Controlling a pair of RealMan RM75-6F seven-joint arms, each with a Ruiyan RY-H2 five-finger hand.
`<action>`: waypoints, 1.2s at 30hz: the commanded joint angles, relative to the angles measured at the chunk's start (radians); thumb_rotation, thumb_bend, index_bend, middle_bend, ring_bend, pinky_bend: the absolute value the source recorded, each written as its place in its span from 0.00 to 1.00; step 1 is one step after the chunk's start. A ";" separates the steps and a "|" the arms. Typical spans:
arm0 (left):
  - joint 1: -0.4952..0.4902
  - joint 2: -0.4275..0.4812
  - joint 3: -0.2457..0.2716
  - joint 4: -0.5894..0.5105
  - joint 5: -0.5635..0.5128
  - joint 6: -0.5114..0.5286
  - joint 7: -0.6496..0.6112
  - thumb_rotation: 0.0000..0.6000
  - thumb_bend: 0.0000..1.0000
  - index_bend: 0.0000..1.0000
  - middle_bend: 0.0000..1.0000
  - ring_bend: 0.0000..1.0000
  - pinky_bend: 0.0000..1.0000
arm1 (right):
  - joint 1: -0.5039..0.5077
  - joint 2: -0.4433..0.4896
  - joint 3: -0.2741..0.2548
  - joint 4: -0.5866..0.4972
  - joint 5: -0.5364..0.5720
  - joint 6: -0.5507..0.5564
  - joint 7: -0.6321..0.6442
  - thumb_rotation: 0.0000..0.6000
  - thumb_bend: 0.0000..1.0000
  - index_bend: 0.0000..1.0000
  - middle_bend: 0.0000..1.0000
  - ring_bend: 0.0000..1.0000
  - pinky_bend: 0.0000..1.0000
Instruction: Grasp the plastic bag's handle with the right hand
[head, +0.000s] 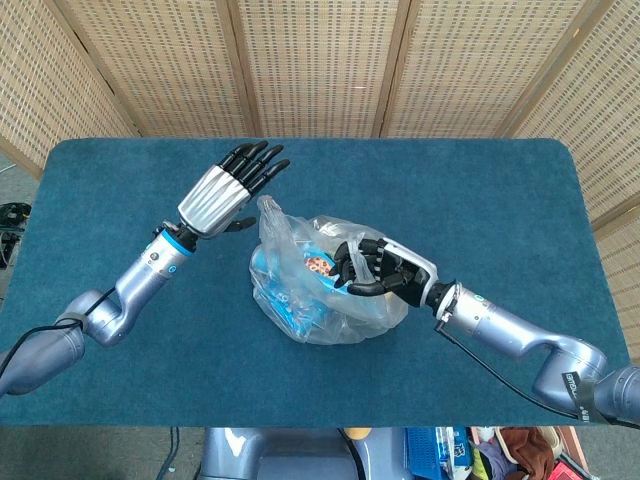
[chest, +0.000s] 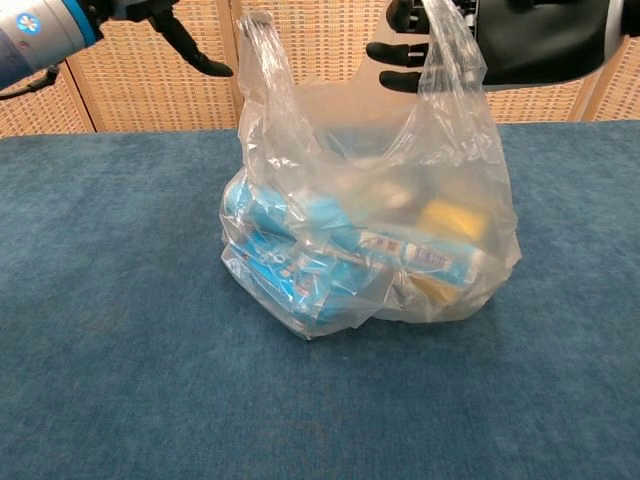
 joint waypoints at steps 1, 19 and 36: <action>-0.026 -0.029 0.006 0.034 -0.017 -0.018 -0.009 1.00 0.17 0.00 0.00 0.01 0.13 | 0.002 0.000 -0.006 0.004 -0.010 0.005 0.008 1.00 0.00 0.42 0.57 0.35 0.35; -0.137 -0.208 -0.044 0.135 -0.138 -0.017 0.026 1.00 0.28 0.19 0.07 0.16 0.30 | 0.020 0.014 -0.054 0.026 -0.084 0.070 0.078 1.00 0.00 0.42 0.57 0.35 0.35; -0.097 -0.150 -0.035 0.067 -0.119 0.184 -0.014 1.00 0.38 0.24 0.10 0.17 0.32 | 0.019 0.015 -0.080 0.043 -0.045 0.084 0.081 1.00 0.00 0.42 0.57 0.35 0.35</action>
